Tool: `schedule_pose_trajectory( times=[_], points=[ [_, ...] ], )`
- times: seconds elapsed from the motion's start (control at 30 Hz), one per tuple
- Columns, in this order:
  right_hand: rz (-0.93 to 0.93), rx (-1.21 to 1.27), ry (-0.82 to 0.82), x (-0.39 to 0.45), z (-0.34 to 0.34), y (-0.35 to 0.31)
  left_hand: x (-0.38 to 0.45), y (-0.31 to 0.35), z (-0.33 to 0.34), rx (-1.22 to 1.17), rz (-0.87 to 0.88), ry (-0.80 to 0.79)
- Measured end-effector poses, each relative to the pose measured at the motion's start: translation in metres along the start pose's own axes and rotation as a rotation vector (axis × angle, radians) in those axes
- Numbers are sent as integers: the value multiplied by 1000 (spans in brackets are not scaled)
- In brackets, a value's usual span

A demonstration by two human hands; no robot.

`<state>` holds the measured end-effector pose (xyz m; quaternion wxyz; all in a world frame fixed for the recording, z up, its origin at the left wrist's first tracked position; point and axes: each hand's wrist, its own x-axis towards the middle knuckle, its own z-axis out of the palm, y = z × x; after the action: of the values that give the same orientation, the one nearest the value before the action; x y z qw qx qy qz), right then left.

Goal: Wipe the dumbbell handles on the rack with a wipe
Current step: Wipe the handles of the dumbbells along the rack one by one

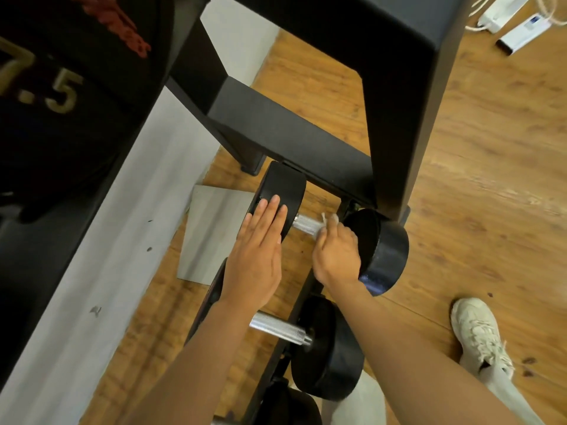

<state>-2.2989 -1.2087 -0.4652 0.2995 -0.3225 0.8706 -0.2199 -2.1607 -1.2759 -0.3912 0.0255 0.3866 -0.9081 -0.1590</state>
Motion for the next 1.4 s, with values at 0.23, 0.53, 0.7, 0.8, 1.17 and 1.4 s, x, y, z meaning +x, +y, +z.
schedule_pose_trajectory(
  times=[0.23, 0.53, 0.7, 0.8, 1.17, 1.4],
  points=[
    [-335, 63, -77, -20, 11, -24, 1, -1, 3, -29, 1, 18],
    [-126, -11, 50, -12, 21, -22, 0, -2, 3, -40, 2, 12],
    [-387, -38, -40, -11, 12, -15, 0, 1, 4, -41, -16, 10],
    [-262, 41, -53, -11, 2, 2, -2, 3, 2, -27, -27, -2],
    [-560, 431, -49, -2, -57, -47, -32, 15, 9, 144, -268, 85],
    [-947, -139, -57, 11, -27, -58, -85, 9, 6, 337, -462, 105]
  ],
)
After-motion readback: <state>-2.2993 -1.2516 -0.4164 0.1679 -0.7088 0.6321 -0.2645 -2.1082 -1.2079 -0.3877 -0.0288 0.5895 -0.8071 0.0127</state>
